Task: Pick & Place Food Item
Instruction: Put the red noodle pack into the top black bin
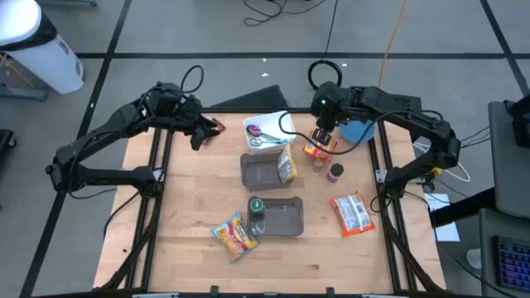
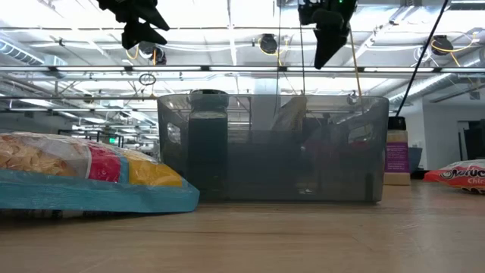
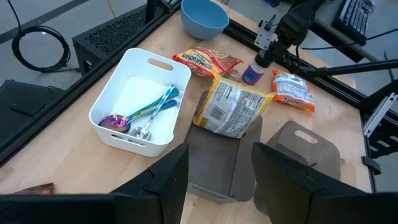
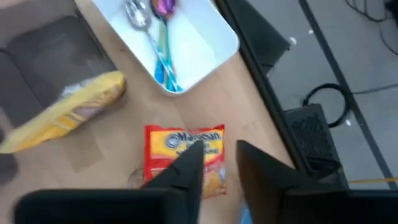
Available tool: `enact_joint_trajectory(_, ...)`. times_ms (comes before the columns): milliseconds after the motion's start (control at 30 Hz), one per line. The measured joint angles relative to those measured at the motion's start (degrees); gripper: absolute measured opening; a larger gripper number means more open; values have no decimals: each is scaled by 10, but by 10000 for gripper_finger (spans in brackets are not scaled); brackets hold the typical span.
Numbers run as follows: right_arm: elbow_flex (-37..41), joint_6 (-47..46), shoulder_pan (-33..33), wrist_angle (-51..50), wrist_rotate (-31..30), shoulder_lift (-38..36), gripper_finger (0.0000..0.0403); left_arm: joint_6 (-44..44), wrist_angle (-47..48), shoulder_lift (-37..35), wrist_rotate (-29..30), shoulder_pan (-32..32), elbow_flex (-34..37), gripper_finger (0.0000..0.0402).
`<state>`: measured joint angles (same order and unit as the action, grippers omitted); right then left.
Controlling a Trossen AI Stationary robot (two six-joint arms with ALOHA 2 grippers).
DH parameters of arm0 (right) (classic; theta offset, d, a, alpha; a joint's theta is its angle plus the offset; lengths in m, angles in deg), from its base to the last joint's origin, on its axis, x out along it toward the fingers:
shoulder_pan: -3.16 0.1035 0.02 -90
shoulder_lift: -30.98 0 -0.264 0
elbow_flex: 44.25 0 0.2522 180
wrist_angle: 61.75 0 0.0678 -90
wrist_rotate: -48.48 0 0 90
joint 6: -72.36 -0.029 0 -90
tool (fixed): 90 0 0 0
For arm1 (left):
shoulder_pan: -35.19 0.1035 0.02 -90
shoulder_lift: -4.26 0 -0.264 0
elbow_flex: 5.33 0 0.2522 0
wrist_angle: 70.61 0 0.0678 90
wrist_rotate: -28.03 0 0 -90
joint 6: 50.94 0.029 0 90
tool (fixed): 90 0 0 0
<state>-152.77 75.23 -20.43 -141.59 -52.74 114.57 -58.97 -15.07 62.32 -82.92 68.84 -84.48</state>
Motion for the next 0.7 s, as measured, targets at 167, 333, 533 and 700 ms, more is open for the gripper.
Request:
enact_joint_trajectory(167,0,3,22,11,5,0,184,4,0,0,0,0,0,184)
enact_joint_trajectory(333,0,8,74,2,-73,25,233,8,0,0,5,0,0,184)
enact_joint_trajectory(533,0,-30,122,-24,-113,83,241,7,0,0,5,0,0,184)
enact_joint_trajectory(700,0,-70,141,-43,-115,132,233,4,2,0,5,0,0,184)
